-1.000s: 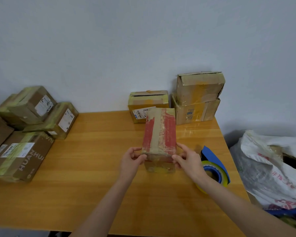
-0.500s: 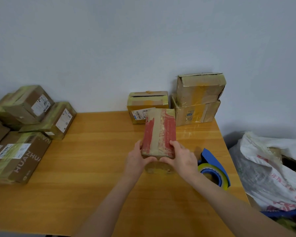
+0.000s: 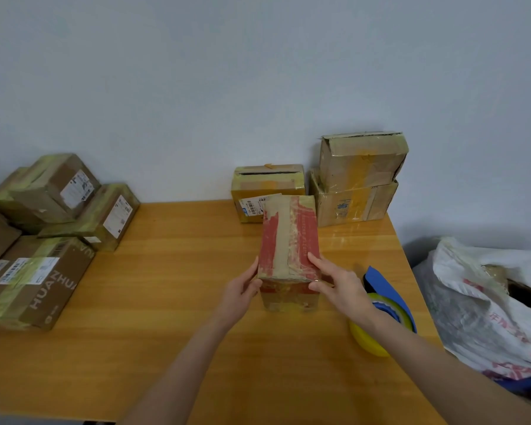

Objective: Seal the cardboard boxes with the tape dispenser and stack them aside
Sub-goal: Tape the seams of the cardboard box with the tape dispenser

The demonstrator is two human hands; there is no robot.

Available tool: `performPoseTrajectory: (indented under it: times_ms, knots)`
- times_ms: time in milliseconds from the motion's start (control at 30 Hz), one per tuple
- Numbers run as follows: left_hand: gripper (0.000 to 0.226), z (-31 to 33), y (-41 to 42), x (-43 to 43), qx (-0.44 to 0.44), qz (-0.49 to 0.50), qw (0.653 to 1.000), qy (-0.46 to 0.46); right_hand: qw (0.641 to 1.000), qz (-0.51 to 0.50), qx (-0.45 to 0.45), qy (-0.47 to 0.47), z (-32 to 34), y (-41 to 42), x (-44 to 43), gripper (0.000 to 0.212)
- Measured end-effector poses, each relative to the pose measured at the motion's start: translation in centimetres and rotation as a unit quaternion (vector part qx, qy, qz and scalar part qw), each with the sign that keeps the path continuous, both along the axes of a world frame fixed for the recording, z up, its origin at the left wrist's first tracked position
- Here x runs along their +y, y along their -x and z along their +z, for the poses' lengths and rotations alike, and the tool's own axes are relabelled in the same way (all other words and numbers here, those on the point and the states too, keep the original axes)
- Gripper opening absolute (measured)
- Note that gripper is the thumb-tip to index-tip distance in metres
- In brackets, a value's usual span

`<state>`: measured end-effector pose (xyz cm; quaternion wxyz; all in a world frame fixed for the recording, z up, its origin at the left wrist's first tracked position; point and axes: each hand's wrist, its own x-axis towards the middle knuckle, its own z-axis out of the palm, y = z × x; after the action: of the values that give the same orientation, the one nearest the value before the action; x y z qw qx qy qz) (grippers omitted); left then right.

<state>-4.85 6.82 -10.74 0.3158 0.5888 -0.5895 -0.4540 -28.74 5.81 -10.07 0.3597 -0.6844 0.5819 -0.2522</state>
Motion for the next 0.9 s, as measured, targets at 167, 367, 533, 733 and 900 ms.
performPoseTrajectory:
  times_ms: [167,367,533,733,900]
  knots:
    - [0.078,1.1,1.4,-0.6,0.026,0.02,0.998,-0.062,0.997,-0.022,-0.047,-0.051,1.3,-0.3,0.1,0.066]
    - [0.078,1.4,3.1,-2.0,0.024,-0.009,0.999,-0.044,0.961,-0.164,-0.127,-0.185,1.6,-3.6,-1.2,0.106]
    - [0.062,1.3,1.3,-2.9,0.066,0.079,0.987,-0.122,0.941,-0.171,-0.19,-0.221,1.8,-4.7,-0.2,0.085]
    - [0.049,2.3,-1.3,-1.4,0.059,0.145,0.986,-0.057,0.96,-0.119,-0.169,-0.19,2.5,-8.4,1.3,0.078]
    - [0.039,4.5,-7.4,1.2,0.069,0.242,0.968,0.007,0.968,-0.039,-0.187,-0.161,3.2,-14.1,1.2,0.083]
